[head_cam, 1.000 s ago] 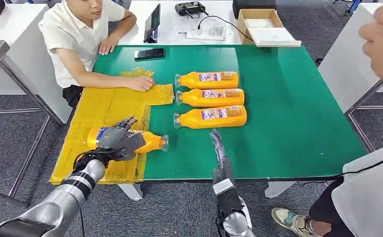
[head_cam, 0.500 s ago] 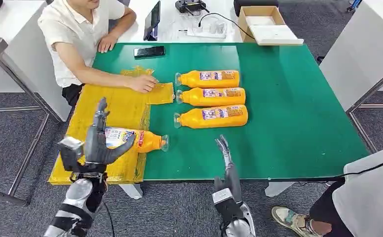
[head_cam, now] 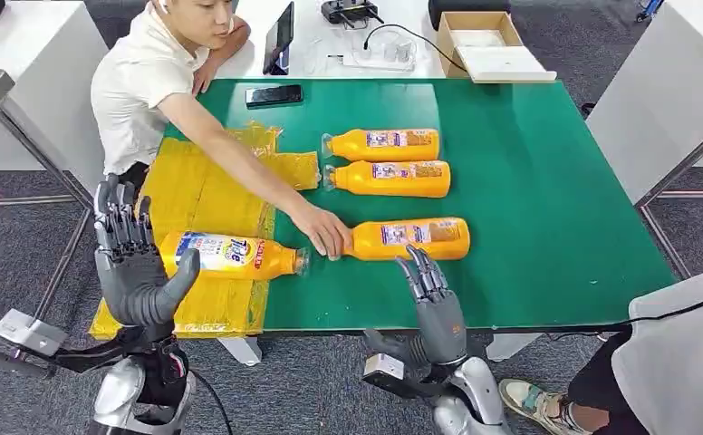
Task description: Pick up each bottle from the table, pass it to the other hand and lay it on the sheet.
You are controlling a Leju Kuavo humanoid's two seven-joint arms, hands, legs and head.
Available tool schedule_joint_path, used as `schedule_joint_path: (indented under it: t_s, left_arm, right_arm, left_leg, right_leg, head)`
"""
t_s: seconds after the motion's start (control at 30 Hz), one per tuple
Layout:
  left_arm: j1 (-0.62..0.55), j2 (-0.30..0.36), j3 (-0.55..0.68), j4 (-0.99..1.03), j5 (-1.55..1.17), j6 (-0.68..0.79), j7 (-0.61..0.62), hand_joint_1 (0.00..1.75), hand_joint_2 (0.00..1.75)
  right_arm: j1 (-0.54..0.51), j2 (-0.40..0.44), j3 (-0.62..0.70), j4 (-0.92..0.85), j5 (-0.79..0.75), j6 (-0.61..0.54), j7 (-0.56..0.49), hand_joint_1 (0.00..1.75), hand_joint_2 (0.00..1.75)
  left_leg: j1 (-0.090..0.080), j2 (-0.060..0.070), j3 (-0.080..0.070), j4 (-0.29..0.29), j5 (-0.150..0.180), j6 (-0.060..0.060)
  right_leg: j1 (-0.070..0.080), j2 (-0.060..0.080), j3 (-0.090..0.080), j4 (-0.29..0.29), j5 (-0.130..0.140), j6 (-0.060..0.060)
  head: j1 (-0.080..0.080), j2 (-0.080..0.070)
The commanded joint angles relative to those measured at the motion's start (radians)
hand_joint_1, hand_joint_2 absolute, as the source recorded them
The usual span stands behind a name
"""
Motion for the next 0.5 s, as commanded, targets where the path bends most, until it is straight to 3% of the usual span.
schedule_joint_path:
  t_s: [0.03,0.3,0.5]
  left_arm:
    - [0.067,0.003,-0.086,0.007,-0.07,0.07,-0.042,0.0,1.75]
    - [0.064,0.008,-0.098,0.02,-0.093,0.096,-0.045,0.0,1.75]
    - [0.068,0.014,-0.116,0.015,-0.11,0.123,-0.048,0.0,1.75]
  right_arm:
    - [-0.236,-0.111,-0.037,0.363,0.06,0.031,0.062,0.0,1.75]
    - [-0.277,-0.105,-0.039,0.442,0.075,0.052,0.09,0.0,1.75]
    - [-0.335,-0.101,-0.036,0.564,0.091,0.13,0.183,0.0,1.75]
  left_leg:
    - [0.0,0.002,0.004,-0.001,-0.001,-0.001]
    - [0.0,0.001,0.004,-0.001,-0.001,-0.001]
    - [0.0,0.001,0.003,0.0,-0.001,-0.001]
  right_leg:
    - [0.0,0.0,0.004,-0.002,0.0,-0.001]
    - [0.001,0.0,0.004,-0.001,-0.001,-0.002]
    - [0.0,0.0,0.002,-0.001,0.0,-0.001]
  head:
    - [0.0,0.0]
    - [0.0,0.0]
    - [0.0,0.0]
